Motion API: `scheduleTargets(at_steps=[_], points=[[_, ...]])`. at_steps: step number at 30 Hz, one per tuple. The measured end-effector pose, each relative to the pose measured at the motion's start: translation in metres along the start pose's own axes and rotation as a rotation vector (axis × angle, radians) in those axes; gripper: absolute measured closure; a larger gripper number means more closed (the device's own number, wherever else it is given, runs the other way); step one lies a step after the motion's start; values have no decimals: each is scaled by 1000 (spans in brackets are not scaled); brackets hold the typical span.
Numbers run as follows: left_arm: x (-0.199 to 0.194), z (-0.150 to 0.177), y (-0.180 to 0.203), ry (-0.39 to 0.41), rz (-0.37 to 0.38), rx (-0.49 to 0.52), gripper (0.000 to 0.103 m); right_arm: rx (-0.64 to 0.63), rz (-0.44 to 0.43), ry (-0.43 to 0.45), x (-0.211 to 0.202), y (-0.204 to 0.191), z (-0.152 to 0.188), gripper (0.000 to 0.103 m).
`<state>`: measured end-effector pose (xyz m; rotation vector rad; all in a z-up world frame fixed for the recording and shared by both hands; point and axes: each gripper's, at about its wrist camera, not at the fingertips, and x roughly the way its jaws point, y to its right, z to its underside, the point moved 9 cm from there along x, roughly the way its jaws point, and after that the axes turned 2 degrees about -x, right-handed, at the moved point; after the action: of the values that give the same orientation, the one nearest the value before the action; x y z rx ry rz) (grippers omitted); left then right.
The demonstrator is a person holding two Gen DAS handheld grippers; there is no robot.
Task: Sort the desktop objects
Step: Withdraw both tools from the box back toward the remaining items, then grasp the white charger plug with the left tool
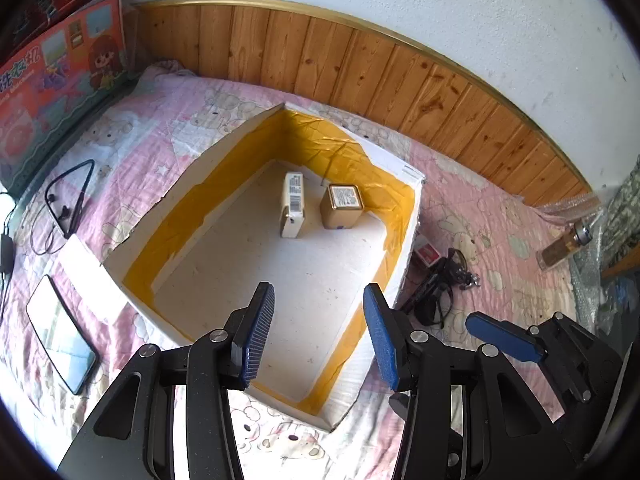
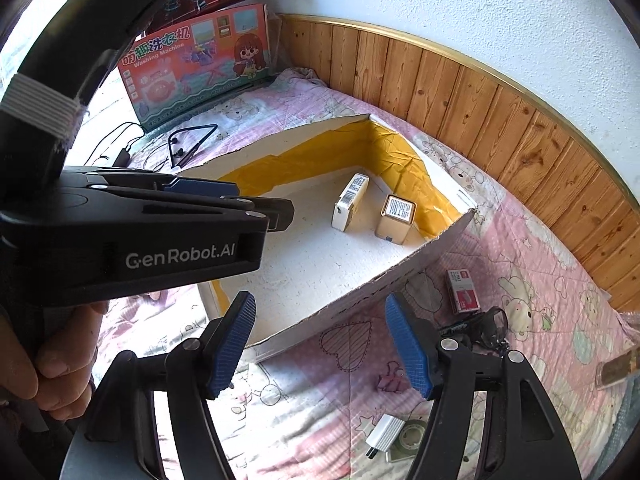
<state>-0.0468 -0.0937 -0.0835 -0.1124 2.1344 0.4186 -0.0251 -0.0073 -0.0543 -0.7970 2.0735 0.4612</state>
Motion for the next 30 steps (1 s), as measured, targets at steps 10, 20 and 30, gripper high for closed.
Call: scheduleTargets(at_steps=[10, 20, 30], points=[[-6, 47, 34, -12, 25, 78, 54, 93, -1, 126, -27, 3, 55, 34], [8, 90, 88, -81, 94, 184, 54, 213, 5, 105, -36, 43, 116, 34], [65, 146, 127, -235, 100, 271, 54, 341, 77, -20, -19, 108, 198, 36]])
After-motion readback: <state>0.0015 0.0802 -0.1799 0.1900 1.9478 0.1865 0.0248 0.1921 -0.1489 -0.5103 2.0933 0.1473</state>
